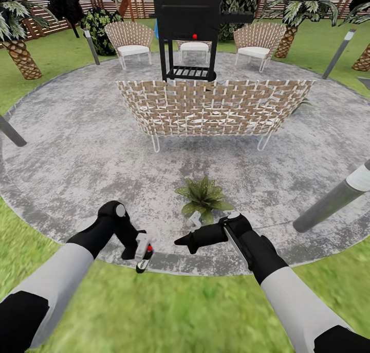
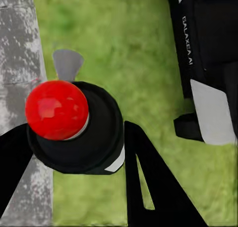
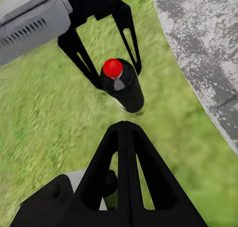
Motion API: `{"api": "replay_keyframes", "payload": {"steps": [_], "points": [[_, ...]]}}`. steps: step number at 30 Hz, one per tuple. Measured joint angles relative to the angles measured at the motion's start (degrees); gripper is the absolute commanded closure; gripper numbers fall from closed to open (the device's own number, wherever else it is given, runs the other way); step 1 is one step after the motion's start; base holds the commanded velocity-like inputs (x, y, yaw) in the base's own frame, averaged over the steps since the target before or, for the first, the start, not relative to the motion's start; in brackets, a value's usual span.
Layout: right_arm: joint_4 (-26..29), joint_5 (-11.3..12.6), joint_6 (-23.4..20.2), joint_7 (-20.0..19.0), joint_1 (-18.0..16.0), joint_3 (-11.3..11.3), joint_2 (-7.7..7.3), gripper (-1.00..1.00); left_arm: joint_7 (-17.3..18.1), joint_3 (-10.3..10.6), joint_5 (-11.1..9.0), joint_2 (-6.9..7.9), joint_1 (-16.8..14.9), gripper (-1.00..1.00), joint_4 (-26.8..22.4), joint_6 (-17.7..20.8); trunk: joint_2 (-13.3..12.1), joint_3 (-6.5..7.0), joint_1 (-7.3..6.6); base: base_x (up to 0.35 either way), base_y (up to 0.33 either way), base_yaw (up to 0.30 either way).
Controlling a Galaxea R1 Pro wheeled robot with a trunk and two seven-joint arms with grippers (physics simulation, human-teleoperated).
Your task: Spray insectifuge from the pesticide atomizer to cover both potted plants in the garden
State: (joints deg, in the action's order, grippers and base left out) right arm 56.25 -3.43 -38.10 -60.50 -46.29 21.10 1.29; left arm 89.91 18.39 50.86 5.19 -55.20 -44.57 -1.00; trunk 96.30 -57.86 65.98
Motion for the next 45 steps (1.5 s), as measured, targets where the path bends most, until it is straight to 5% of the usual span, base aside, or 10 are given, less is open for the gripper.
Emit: {"api": "replay_keyframes", "payload": {"steps": [5, 10, 13, 15, 22, 25, 32, 33, 39, 45], "points": [[-0.1, 0.0, 0.0, 0.5, 0.0, -0.1, -0.15, 1.0, -7.6, -0.9, 1.1, 4.68, 0.2, 1.0, 0.7, 6.0, 0.0, 0.0, 0.0, 0.0, 0.0, 0.0], [-3.5, 0.1, 0.1, 1.3, 0.2, -0.4, -0.81, 1.0, -26.1, -8.2, -2.3, 3.3, 0.2, 1.0, 13.1, 10.1, 0.0, 0.0, 0.0, 0.0, 0.0, 0.0], [-16.8, -0.1, 0.6, 1.6, 0.3, -0.6, -6.14, 1.0, -34.2, -18.1, -11.4, 3.43, 0.2, 1.0, 19.2, 10.3, 0.0, -0.01, 0.0, 0.0, 0.0, 0.0], [-23.9, 0.0, 1.3, 1.7, 0.3, -0.7, -9.67, 1.0, -36.4, -21.5, -13.8, 4.1, 0.2, 1.0, 21.5, 10.3, 0.0, -0.01, 0.0, 0.0, 0.0, 0.0], [-53.1, 0.5, 26.1, 1.7, 0.6, 0.0, -16.76, 1.0, -43.1, -23.9, -15.5, 4.25, 0.2, 1.0, 33.3, 4.5, 0.0, -0.01, 0.0, 0.0, 0.0, 0.0], [-57.0, 0.9, 30.8, 2.9, 0.6, -0.2, -19.52, 1.0, -49.5, -23.8, -17.6, 4.3, 0.7, 1.0, 37.6, 1.8, 0.0, -0.01, 0.0, 0.0, 0.0, 0.0], [-57.9, 11.7, 39.2, 38.2, 1.1, -1.2, -19.75, 1.0, -58.7, -23.8, -28.1, 4.25, 5.3, 1.0, 43.1, -2.5, 0.0, -0.01, 0.0, 0.0, 0.0, 0.0], [-57.9, 13.2, 39.4, 40.3, 1.4, -1.2, -19.66, -1.0, -60.1, -23.9, -28.3, 4.22, 5.9, 1.0, 43.2, -2.5, 0.0, -0.01, 0.0, 0.0, 0.0, 0.0], [-57.9, 24.4, 39.9, 50.5, 4.3, -1.2, -19.33, -1.0, -70.0, -23.9, -28.6, 3.66, 11.4, 1.0, 43.2, -2.7, 0.0, -0.01, 0.0, 0.0, 0.0, 0.0], [-57.8, 26.8, 39.9, 54.4, 7.8, -1.1, -18.57, -1.0, -73.6, -24.1, -32.2, 3.17, 16.5, 1.0, 43.2, -4.1, 0.0, -0.01, 0.0, 0.0, 0.0, 0.0]]}}
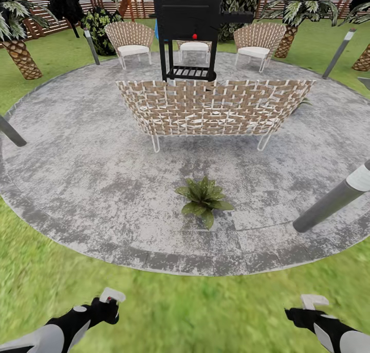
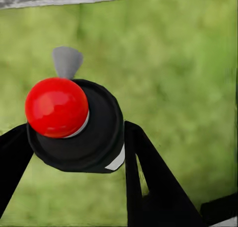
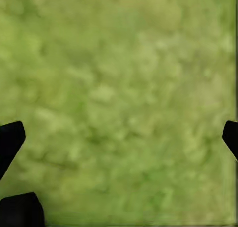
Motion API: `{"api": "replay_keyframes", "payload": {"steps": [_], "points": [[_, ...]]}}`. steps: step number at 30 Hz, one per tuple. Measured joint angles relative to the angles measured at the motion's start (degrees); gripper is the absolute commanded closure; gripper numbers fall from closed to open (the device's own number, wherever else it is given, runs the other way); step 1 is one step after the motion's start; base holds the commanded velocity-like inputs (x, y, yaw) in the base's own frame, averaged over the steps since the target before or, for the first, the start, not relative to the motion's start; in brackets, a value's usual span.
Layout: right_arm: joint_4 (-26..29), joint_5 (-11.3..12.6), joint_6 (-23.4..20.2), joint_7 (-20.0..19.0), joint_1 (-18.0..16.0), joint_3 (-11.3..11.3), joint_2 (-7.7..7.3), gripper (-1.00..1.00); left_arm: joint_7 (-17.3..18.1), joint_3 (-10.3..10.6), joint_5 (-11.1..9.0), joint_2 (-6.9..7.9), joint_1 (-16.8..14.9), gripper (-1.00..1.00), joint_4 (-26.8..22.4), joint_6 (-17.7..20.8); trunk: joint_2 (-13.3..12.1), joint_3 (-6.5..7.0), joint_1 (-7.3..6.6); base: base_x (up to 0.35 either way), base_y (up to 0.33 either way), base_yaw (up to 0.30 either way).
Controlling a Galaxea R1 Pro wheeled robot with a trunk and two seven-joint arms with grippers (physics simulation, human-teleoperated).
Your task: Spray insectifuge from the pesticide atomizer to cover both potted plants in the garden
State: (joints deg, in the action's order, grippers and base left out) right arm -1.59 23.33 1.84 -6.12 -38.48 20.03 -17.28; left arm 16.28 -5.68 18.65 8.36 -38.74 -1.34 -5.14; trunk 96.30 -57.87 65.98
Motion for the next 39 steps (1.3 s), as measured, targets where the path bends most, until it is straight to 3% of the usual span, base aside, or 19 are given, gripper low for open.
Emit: {"api": "replay_keyframes", "payload": {"steps": [3, 5, 7, 10, 13, 22, 23, 26, 39], "points": [[0.0, 0.2, 0.0, 2.3, 1.5, 0.0, 0.04, -1.0, -0.3, 0.0, -6.1, 0.01, 2.0, 1.0, 0.0, -1.9, 0.0, 0.0, 0.0, 0.0, 0.0, 0.0], [0.0, 0.2, 0.0, 3.0, 2.9, 0.0, 0.04, -1.0, -1.0, 0.0, -7.9, 0.0, 2.8, 1.0, 0.0, -2.2, 0.0, 0.0, 0.0, 0.0, 0.0, 0.0], [-0.1, 0.3, 0.0, 3.3, 4.6, -0.1, 0.06, -1.0, -4.8, 0.0, -8.9, -0.01, 3.8, 1.0, 0.0, -2.4, 0.0, 0.0, 0.0, 0.0, 0.0, 0.0], [-0.1, 0.2, 0.0, 3.9, 6.5, -0.1, 0.74, -1.0, -8.8, 0.1, -9.2, -0.49, 5.3, 1.0, 0.0, -2.5, 0.0, 0.0, 0.0, 0.0, 0.0, 0.0], [-0.1, 0.1, -0.1, 3.9, 7.1, 0.0, 1.62, -1.0, -10.1, 0.0, -9.3, -1.03, 5.8, 1.0, 0.0, -2.6, 0.0, 0.0, 0.0, 0.0, 0.0, 0.0], [-0.1, 0.1, -0.6, 3.9, 7.3, 0.1, 3.13, -1.0, -10.5, 0.0, -9.3, -1.34, 6.2, 1.0, 0.1, -2.5, 0.0, 0.0, 0.0, 0.0, 0.0, 0.0], [-0.1, 0.1, -0.6, 3.9, 7.3, 0.1, 3.26, -1.0, -10.4, 0.1, -9.2, -1.57, 7.8, 1.0, 0.1, -2.6, 0.0, 0.0, 0.0, 0.0, 0.0, 0.0], [-0.1, 0.1, -0.6, 3.9, 7.3, 0.1, 3.3, -1.0, -10.4, 0.1, -9.1, -2.16, 8.7, 1.0, 0.0, -2.6, 0.0, 0.0, 0.0, 0.0, 0.0, 0.0], [-0.1, 0.1, -0.2, 3.9, 7.3, 0.1, 5.03, -1.0, -10.4, 0.1, -9.2, -2.48, 9.0, 1.0, 0.1, -2.6, 0.0, 0.77, 0.0, 0.0, 0.0, 0.0]]}}
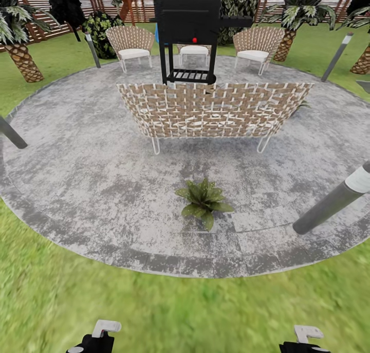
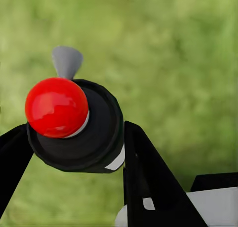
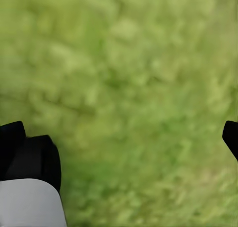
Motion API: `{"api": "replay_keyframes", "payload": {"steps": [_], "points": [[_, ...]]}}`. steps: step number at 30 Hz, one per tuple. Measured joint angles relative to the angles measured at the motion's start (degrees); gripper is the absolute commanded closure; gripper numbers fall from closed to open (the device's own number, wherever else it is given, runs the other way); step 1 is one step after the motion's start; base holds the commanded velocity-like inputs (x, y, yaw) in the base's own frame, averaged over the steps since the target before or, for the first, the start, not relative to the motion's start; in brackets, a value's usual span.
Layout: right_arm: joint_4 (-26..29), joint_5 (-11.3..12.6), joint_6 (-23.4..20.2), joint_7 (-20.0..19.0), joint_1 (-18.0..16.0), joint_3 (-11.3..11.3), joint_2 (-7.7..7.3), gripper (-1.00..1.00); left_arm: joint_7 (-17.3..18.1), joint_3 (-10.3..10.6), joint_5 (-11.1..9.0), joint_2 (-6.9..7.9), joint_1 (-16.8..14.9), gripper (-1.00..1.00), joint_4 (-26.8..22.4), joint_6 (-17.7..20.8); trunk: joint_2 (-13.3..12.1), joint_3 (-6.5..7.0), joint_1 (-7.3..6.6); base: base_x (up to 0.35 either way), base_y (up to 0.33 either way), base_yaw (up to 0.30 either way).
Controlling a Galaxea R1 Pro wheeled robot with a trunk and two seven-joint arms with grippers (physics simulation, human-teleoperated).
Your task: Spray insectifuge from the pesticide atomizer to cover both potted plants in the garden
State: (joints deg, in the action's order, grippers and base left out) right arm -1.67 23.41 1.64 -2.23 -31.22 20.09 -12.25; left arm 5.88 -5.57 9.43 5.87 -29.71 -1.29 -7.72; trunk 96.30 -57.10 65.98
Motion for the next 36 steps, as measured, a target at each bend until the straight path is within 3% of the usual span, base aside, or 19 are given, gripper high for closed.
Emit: {"api": "replay_keyframes", "payload": {"steps": [8, 11, 16, 36], "points": [[0.0, 0.0, -0.1, 0.0, 0.0, 0.0, 0.45, -1.0, 0.0, 0.0, 0.0, -0.56, 0.7, 1.0, 0.0, 0.1, 0.0, 0.72, 0.0, 0.0, 0.0, 0.0], [0.0, 0.0, 0.0, 0.1, 0.0, 0.0, 2.13, -1.0, 0.0, 0.0, 0.0, -0.61, 3.1, 1.0, 0.0, 0.1, 0.0, 0.99, 0.0, 0.0, 0.0, 0.0], [0.0, 0.0, 0.0, 0.1, 0.0, 0.0, 2.77, -1.0, 0.0, 0.0, 0.0, -0.62, 7.0, 1.0, 0.0, 0.1, 0.0, 1.44, 0.0, 0.0, 0.0, 0.0], [0.0, 0.0, 0.0, 0.0, 0.0, 0.0, 2.86, -1.0, 0.0, 0.0, 0.3, -0.73, 7.4, 1.0, -0.2, -1.3, 0.0, 3.26, 0.0, 0.0, 0.0, 0.0]]}}
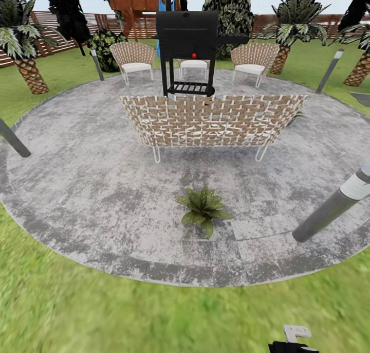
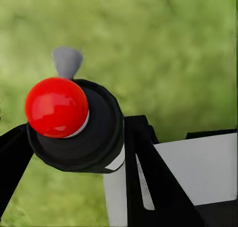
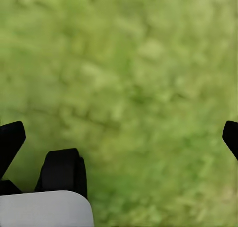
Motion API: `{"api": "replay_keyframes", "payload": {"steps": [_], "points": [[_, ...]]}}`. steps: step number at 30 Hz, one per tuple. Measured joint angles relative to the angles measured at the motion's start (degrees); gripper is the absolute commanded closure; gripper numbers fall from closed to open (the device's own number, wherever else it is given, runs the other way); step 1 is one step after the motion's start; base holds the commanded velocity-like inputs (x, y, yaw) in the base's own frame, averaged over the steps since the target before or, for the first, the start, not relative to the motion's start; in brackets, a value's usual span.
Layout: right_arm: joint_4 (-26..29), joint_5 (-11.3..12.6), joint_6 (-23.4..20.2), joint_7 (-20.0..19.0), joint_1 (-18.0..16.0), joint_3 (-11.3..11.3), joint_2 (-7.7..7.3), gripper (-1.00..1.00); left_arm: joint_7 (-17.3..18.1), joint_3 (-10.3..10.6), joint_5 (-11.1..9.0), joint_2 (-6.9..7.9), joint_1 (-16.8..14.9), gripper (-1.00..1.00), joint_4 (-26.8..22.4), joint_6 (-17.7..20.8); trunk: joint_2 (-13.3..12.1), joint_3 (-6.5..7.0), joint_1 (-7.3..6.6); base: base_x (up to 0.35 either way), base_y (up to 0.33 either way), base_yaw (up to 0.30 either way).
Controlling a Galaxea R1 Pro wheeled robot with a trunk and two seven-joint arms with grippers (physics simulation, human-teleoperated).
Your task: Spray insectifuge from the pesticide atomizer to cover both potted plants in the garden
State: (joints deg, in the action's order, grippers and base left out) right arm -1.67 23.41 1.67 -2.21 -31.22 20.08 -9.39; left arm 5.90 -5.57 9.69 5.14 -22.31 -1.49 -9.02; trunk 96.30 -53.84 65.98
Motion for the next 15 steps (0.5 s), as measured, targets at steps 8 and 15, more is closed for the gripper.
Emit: {"api": "replay_keyframes", "payload": {"steps": [8, 15], "points": [[0.0, -0.1, 0.0, 0.0, 0.0, 0.0, 0.09, -1.0, 0.0, 0.1, 0.0, -0.13, 0.0, 1.0, 0.1, -6.2, 0.0, 0.73, 0.0, 0.0, 0.0, 0.0], [-0.1, -0.1, 0.0, 0.0, 0.1, 0.0, 0.14, -1.0, 0.0, 0.0, 0.0, -1.16, 0.0, 1.0, 0.1, -6.4, 0.0, 1.36, 0.0, 0.0, 0.0, 0.0]]}}
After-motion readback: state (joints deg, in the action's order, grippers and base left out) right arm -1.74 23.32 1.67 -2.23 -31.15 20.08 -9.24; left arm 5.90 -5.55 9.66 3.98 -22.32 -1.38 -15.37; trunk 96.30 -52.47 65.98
